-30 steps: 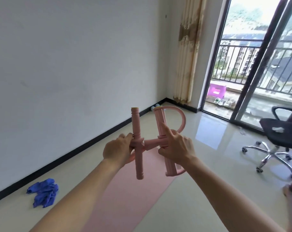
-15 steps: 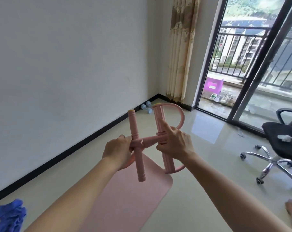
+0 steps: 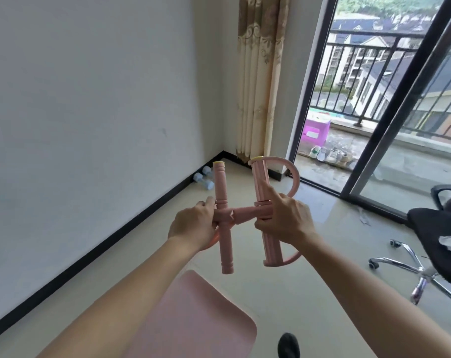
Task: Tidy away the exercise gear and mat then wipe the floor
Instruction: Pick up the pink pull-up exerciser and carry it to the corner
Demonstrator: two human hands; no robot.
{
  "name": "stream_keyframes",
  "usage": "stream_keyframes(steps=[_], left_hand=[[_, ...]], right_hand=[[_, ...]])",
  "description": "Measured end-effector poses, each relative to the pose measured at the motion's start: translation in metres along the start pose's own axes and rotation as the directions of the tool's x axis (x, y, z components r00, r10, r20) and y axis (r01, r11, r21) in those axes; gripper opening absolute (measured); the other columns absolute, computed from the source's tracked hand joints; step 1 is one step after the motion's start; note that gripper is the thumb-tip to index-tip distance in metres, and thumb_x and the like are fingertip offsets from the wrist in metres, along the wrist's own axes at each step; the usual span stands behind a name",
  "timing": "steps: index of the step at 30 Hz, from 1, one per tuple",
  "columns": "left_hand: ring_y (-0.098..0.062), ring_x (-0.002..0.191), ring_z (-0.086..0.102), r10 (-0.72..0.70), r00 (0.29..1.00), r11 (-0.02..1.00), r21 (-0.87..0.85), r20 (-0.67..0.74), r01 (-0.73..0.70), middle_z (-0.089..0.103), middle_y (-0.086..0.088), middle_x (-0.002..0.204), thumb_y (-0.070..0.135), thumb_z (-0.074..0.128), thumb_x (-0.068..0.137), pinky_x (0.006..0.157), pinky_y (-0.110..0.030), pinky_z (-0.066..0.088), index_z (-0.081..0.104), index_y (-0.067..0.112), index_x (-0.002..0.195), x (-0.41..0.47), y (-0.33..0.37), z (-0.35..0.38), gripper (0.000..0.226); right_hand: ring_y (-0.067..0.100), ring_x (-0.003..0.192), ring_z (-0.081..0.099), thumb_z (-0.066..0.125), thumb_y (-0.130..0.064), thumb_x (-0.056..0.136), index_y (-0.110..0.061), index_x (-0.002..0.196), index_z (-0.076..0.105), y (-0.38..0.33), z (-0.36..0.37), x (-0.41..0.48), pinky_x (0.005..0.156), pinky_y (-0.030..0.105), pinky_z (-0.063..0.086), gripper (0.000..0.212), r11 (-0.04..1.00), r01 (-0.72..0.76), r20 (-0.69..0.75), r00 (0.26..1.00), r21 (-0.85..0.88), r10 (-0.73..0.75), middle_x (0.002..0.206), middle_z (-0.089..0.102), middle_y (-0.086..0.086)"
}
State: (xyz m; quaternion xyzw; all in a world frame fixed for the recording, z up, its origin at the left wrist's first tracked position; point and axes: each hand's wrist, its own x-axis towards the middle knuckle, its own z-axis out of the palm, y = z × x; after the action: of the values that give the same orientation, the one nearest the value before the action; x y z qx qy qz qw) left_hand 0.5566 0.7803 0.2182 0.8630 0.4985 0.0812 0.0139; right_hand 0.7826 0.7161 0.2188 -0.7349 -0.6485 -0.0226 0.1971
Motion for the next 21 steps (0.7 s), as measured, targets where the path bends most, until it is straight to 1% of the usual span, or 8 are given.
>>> stream_keyframes(steps=[3,5,8,10,12,14,17,21], left_hand=[[-0.026,0.081,0.067,-0.013,1.0,1.0,-0.005,0.003,0.013,0.065,0.002,0.101,0.039,0.05,0.092,0.065,-0.036,0.053,0.045,0.023,0.119,0.083,0.007,0.03,0.033],[-0.025,0.082,0.067,-0.028,1.0,1.0,0.008,-0.005,0.028,0.066,0.003,0.101,0.039,0.05,0.091,0.064,-0.033,0.051,0.048,0.026,0.122,0.138,0.012,0.045,0.034],[-0.021,0.079,0.068,-0.06,0.998,0.998,-0.01,-0.035,0.059,0.067,0.008,0.096,0.046,0.043,0.087,0.06,-0.03,0.05,0.053,0.029,0.122,0.215,0.015,0.053,0.04],[-0.022,0.079,0.067,-0.094,0.993,0.996,-0.014,-0.066,0.094,0.068,0.008,0.095,0.043,0.048,0.09,0.059,-0.029,0.045,0.058,0.028,0.117,0.261,0.011,0.049,0.033],[-0.027,0.079,0.068,-0.148,0.984,0.989,-0.033,-0.1,0.145,0.069,0.006,0.097,0.035,0.056,0.091,0.058,-0.029,0.04,0.061,0.026,0.112,0.301,-0.001,0.044,0.023],[-0.028,0.078,0.067,-0.187,0.976,0.982,-0.018,-0.111,0.186,0.07,0.004,0.097,0.031,0.057,0.091,0.058,-0.029,0.038,0.062,0.025,0.111,0.336,-0.02,0.042,0.021],[-0.027,0.079,0.067,-0.246,0.964,0.969,0.01,-0.102,0.248,0.07,0.006,0.1,0.033,0.054,0.092,0.06,-0.031,0.04,0.062,0.025,0.111,0.389,-0.059,0.049,0.022],[-0.025,0.08,0.067,-0.308,0.947,0.951,-0.006,-0.096,0.309,0.069,0.007,0.101,0.036,0.051,0.092,0.062,-0.032,0.045,0.061,0.027,0.112,0.464,-0.123,0.078,0.023]], right_hand=[[0.024,0.07,0.061,0.063,-0.042,0.069,-0.041,0.153,0.015,0.049,0.032,0.073,0.061,0.029,0.045,0.097,1.0,0.015,0.026,1.0,0.007,-0.015,0.098,0.067,0.001],[0.024,0.069,0.06,0.061,-0.043,0.068,-0.042,0.152,0.015,0.082,0.049,0.126,0.061,0.03,0.047,0.096,0.999,0.04,0.049,0.998,0.025,-0.041,0.098,0.067,0.002],[0.024,0.07,0.061,0.059,-0.043,0.067,-0.043,0.151,0.016,0.119,0.063,0.212,0.062,0.03,0.049,0.095,0.995,0.079,0.09,0.992,0.065,-0.085,0.098,0.067,0.002],[0.023,0.069,0.061,0.059,-0.044,0.066,-0.043,0.151,0.016,0.133,0.067,0.268,0.061,0.029,0.048,0.095,0.991,0.121,0.102,0.987,0.064,-0.128,0.098,0.067,0.001],[0.024,0.071,0.063,0.06,-0.045,0.066,-0.043,0.15,0.018,0.137,0.073,0.322,0.061,0.028,0.047,0.095,0.984,0.163,0.107,0.979,0.075,-0.171,0.099,0.068,0.001],[0.025,0.074,0.064,0.061,-0.046,0.066,-0.044,0.15,0.017,0.134,0.084,0.371,0.064,0.03,0.051,0.095,0.973,0.209,0.132,0.966,0.094,-0.22,0.101,0.068,0.0],[0.026,0.071,0.062,0.062,-0.045,0.067,-0.045,0.147,0.016,0.121,0.109,0.442,0.066,0.036,0.055,0.093,0.961,0.246,0.19,0.945,0.129,-0.267,0.099,0.065,-0.002],[0.025,0.07,0.06,0.061,-0.045,0.066,-0.046,0.146,0.018,0.103,0.16,0.538,0.066,0.036,0.055,0.091,0.952,0.282,0.25,0.919,0.124,-0.305,0.093,0.063,-0.004]])
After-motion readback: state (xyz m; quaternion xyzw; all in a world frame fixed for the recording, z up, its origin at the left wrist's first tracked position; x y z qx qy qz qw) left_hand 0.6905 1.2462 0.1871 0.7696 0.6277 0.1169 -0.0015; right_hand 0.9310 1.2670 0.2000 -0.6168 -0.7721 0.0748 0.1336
